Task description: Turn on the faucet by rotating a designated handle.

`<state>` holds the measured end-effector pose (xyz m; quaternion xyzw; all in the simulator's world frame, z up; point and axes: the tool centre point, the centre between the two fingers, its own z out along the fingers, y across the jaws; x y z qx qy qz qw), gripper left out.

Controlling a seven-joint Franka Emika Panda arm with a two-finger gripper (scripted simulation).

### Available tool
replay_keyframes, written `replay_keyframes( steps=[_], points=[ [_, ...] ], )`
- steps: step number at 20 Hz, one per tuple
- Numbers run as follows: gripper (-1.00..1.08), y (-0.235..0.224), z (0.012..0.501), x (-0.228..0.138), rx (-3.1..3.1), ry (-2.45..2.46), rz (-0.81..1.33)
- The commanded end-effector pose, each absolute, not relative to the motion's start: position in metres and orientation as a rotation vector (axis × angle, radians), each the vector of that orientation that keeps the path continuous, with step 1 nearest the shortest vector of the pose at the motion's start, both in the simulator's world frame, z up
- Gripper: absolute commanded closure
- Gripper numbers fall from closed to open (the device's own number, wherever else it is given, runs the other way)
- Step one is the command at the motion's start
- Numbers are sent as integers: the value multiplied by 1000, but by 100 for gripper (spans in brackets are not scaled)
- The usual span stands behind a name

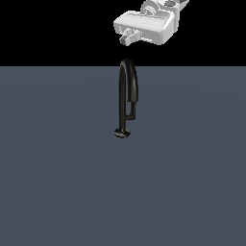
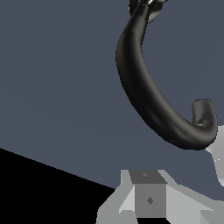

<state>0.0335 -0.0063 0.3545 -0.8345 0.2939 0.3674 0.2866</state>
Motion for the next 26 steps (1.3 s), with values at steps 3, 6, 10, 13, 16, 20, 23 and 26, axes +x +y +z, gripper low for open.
replay_keyframes(
  steps=[3,6,10,13,16,20,23,26],
  points=[
    [108,-12,332,52,-2124,839,1044],
    [108,-16,316,64,-2051,873,1084],
    [108,-21,294,78,-1951,918,1134],
    [108,-24,276,88,-1874,951,1171],
    [108,-27,257,97,-1794,983,1206],
    [108,-31,231,107,-1683,1025,1250],
    [108,-33,210,114,-1599,1055,1282],
    [108,-34,191,119,-1523,1081,1308]
  ],
)
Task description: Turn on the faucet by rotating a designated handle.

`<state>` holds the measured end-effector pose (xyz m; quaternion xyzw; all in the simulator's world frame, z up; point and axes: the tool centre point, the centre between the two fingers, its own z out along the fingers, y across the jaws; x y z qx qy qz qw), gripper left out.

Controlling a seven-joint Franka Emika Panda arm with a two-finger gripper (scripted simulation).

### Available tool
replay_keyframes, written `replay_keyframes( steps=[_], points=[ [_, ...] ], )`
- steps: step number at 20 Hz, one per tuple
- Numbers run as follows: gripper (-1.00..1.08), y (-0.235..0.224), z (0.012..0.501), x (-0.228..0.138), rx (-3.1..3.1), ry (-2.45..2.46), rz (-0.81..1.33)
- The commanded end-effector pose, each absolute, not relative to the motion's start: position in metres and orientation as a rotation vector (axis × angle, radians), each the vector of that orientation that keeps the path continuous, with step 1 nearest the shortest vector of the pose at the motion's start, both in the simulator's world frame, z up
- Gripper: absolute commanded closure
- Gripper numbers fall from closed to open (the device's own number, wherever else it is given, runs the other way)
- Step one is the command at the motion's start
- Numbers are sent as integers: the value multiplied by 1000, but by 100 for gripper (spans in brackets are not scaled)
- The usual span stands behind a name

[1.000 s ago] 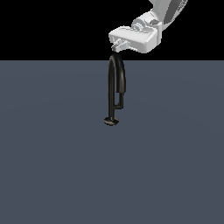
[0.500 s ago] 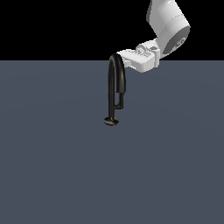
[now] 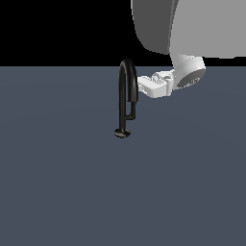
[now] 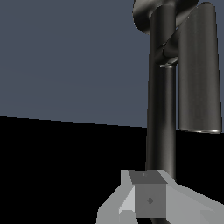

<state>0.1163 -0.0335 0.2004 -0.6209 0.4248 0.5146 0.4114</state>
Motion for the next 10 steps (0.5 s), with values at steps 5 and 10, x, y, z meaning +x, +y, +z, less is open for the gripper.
replay_keyframes(
  steps=[5,10],
  points=[
    [108,-35,166,125,-1421,1114,1341],
    [108,-34,148,128,-1354,1135,1361]
  ],
)
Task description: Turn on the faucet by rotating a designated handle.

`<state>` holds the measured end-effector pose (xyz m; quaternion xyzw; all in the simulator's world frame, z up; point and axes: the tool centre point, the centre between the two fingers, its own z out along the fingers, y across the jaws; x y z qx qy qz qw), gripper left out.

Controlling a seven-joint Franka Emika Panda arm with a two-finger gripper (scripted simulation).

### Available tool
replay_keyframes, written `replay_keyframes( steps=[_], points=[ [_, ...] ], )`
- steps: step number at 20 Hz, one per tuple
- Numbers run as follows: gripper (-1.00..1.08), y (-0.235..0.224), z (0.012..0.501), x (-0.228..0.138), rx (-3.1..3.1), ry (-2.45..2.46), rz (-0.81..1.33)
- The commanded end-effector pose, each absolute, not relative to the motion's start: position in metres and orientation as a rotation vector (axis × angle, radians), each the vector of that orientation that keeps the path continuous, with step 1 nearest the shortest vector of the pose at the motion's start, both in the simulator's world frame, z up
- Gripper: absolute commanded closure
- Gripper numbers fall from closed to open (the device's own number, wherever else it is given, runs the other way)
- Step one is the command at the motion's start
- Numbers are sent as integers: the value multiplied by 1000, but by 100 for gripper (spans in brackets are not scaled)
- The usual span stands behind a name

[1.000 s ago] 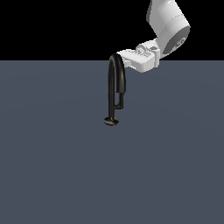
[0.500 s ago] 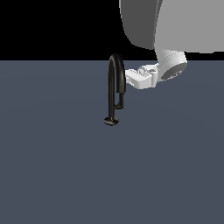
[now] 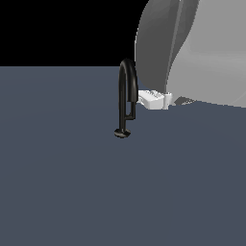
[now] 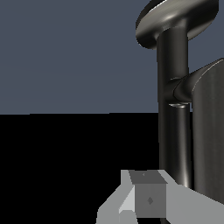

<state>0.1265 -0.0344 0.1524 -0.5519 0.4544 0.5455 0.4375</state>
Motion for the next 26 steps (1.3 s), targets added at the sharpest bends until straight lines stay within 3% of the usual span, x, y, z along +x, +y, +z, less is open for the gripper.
replay_keyframes(
  steps=[1,26],
  points=[
    [108,-34,146,128,-1345,1138,1363],
    [108,-36,147,115,-1330,1142,1368]
  ],
)
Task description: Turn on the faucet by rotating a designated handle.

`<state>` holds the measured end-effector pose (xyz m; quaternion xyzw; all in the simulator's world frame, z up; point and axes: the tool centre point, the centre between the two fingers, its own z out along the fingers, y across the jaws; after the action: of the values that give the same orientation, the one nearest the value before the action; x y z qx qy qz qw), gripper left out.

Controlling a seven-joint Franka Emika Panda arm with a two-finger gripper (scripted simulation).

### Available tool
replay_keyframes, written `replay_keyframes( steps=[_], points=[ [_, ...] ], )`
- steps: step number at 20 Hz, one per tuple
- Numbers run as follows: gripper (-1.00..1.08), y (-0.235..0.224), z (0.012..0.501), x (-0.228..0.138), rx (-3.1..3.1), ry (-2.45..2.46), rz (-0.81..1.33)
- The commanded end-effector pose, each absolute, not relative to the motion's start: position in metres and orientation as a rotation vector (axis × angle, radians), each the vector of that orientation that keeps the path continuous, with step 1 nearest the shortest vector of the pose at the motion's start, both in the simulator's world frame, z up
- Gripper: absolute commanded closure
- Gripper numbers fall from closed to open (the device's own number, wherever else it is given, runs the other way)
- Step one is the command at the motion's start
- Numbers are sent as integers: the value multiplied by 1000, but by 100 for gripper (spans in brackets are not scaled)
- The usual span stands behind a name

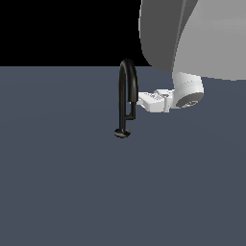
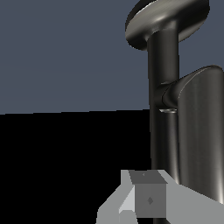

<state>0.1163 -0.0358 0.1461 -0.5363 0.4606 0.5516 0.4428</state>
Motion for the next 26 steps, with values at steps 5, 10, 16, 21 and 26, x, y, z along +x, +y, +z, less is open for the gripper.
replay_keyframes(
  steps=[5,10,16,21,26],
  points=[
    [108,-37,149,109,-1330,1142,1368],
    [108,-38,151,103,-1330,1142,1368],
    [108,-40,155,94,-1331,1142,1367],
    [108,-41,158,86,-1331,1142,1367],
    [108,-42,160,84,-1332,1143,1360]
  ],
)
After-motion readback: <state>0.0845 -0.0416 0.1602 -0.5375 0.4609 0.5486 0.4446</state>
